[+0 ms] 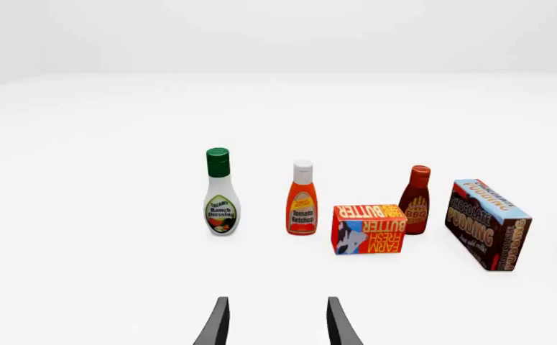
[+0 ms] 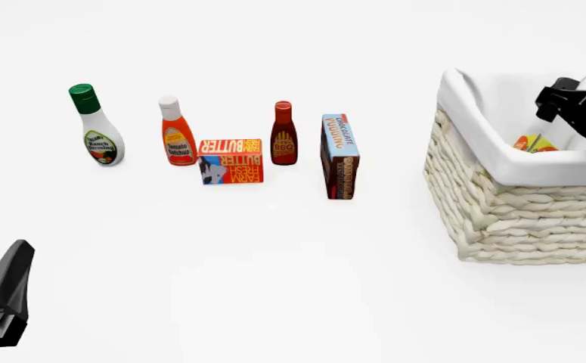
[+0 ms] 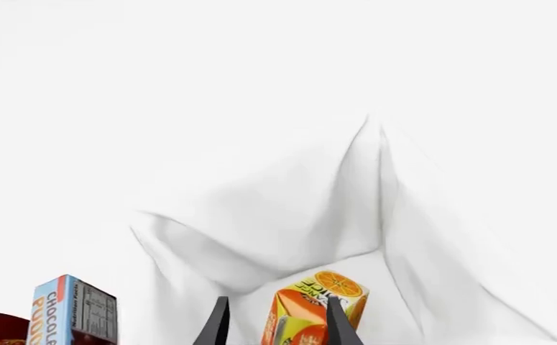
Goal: Pick the orange juice and place it in the basket.
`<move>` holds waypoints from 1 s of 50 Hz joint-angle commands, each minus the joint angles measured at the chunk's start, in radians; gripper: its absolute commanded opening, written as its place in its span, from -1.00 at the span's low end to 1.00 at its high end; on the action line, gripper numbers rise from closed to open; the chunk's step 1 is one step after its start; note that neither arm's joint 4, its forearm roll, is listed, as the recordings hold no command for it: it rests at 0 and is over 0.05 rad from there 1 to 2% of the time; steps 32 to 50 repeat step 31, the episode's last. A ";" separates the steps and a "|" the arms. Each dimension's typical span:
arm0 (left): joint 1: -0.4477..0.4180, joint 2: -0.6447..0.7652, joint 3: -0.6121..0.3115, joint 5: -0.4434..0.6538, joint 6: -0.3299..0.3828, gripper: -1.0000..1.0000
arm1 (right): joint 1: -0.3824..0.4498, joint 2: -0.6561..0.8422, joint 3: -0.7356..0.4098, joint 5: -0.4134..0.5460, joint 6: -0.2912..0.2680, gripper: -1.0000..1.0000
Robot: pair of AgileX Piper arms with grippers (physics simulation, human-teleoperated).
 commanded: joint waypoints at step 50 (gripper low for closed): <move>0.000 0.000 0.000 0.000 0.000 1.00 | 0.050 -0.323 0.061 0.164 -0.033 1.00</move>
